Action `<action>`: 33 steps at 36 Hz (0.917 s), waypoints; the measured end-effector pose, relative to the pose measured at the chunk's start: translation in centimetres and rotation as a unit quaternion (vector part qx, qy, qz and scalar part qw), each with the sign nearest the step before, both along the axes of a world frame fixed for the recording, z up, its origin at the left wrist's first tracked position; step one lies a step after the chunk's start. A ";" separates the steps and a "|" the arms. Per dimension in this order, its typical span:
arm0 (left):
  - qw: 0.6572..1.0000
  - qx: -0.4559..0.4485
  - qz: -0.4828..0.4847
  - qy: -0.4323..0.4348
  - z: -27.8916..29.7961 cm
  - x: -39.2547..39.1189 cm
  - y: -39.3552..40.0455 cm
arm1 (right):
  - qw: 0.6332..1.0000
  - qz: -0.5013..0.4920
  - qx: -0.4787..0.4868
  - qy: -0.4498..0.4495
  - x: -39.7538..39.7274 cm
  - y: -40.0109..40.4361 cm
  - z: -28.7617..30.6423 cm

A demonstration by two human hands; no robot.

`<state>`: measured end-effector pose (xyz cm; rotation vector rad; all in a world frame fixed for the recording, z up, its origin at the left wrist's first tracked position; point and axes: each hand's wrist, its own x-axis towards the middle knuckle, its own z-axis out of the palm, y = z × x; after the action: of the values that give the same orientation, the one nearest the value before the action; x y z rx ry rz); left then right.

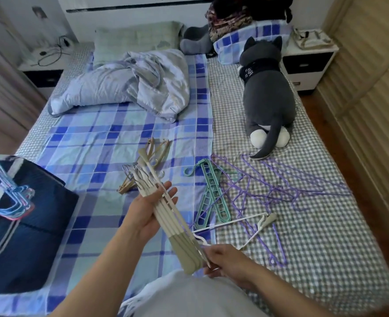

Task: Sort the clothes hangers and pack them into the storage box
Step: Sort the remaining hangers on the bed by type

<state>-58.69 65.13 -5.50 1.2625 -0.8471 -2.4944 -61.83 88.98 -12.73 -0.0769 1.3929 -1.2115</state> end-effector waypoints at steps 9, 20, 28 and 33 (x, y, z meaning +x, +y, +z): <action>0.998 -0.037 0.040 -0.044 0.1 0.0 -0.2 | 0.983 -0.083 0.006 0.164 -0.3 0.3 -1.6; 0.989 -0.050 0.107 -0.083 0.3 -0.5 -0.1 | 0.893 0.050 0.039 0.445 -0.6 -0.5 -2.9; 0.989 -0.046 0.091 -0.103 -0.5 -0.5 0.1 | 0.921 0.050 0.023 0.386 -0.8 -0.7 -2.5; 0.997 0.013 0.045 -0.062 -1.5 0.2 0.2 | 0.946 0.024 -0.004 0.325 -0.2 -0.8 -2.9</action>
<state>-58.48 65.31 -6.99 1.4447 -0.7683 -2.3847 -62.03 88.22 -15.59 -0.5548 1.9384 -1.1994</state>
